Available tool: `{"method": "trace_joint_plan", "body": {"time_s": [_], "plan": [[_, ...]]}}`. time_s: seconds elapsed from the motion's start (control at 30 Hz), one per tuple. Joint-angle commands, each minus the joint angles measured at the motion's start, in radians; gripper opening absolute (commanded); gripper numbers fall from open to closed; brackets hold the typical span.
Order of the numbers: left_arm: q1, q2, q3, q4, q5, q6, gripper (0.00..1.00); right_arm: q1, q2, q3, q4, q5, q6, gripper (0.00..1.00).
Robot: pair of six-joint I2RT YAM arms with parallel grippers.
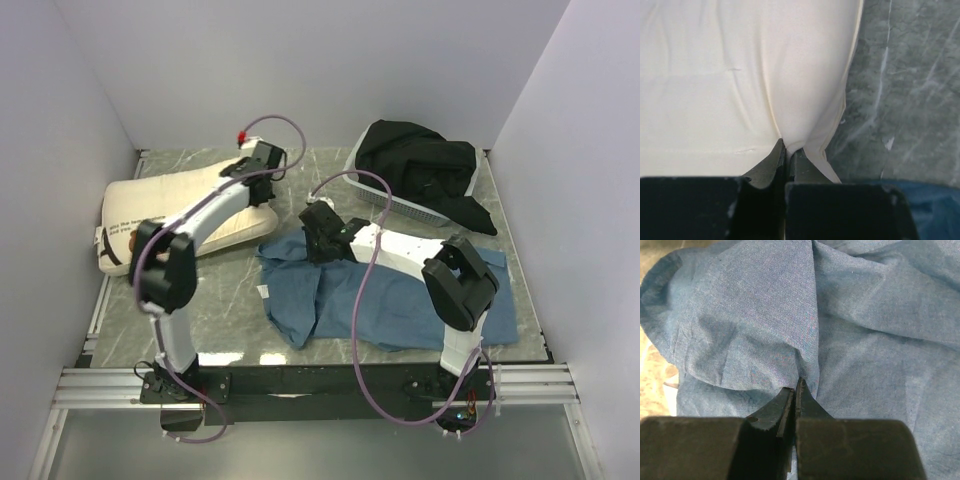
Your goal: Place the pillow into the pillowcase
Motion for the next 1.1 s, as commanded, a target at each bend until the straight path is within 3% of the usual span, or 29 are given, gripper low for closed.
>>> {"method": "trace_joint_plan", "body": {"time_s": [0.0,0.33,0.47,0.67,1.07], "plan": [[0.045,-0.273,-0.097,0.002,0.059,-0.028,0.01,-0.027,-0.038,0.017,0.03,-0.067,0.0,0.01],[0.062,-0.744,-0.453,-0.002,0.258,-0.068,0.01,-0.077,0.071,0.217,-0.044,-0.152,-0.008,0.01],[0.054,-0.902,-0.592,-0.072,0.334,-0.058,0.01,-0.109,0.108,0.285,-0.055,-0.182,-0.005,0.01],[0.05,-1.123,-0.669,-0.169,0.378,-0.053,0.01,-0.158,0.16,0.372,-0.076,-0.23,0.001,0.01],[0.047,-1.188,-0.773,-0.182,0.513,-0.105,0.01,-0.177,0.195,0.455,-0.087,-0.251,0.001,0.0]]}}
